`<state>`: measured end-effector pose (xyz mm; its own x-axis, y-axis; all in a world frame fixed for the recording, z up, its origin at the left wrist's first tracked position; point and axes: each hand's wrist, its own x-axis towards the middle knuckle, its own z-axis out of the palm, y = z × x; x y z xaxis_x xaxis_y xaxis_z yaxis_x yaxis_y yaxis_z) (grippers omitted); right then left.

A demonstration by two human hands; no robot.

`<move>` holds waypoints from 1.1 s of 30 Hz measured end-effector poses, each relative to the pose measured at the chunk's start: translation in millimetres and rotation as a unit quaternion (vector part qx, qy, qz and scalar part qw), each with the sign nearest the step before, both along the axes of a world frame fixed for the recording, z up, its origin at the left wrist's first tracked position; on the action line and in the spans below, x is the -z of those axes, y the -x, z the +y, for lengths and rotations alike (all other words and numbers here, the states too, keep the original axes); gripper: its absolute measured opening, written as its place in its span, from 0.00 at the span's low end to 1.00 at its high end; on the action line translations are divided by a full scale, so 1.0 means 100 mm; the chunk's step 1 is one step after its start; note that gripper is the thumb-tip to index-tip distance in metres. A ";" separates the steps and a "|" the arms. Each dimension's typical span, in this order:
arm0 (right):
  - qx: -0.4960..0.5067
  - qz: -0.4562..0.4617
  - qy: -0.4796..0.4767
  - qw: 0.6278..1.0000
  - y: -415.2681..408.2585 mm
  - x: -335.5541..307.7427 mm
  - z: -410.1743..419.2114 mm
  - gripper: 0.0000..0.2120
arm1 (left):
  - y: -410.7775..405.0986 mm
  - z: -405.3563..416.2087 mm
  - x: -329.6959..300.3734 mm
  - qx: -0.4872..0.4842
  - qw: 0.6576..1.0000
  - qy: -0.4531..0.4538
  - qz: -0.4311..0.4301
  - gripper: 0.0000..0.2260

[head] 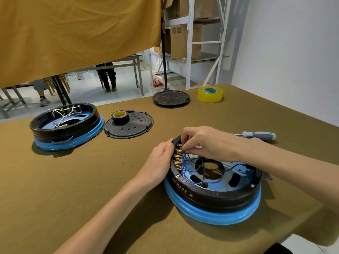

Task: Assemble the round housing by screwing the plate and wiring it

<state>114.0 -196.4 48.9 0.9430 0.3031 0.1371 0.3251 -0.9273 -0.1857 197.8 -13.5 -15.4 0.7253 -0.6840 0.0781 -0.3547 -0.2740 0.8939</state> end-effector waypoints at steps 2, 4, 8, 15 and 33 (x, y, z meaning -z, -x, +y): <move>-0.003 0.012 0.015 1.000 -0.03 -0.04 0.03 0.09 | 0.00 0.00 0.01 0.000 1.000 0.000 0.003 0.22; 0.007 0.025 0.018 0.999 -0.04 -0.06 0.05 0.08 | -0.01 0.00 0.02 0.002 1.000 -0.001 0.010 0.23; 0.094 0.020 -0.085 0.992 0.03 0.01 0.10 0.09 | 0.01 -0.02 0.02 0.001 0.999 0.028 0.023 0.22; 0.240 0.023 -0.218 0.946 0.18 0.15 0.12 0.11 | 0.06 -0.01 0.01 0.006 0.997 0.069 0.034 0.16; 0.268 0.092 -0.322 0.903 0.27 0.01 0.26 0.13 | 0.01 -0.01 0.04 0.023 0.995 0.092 0.034 0.16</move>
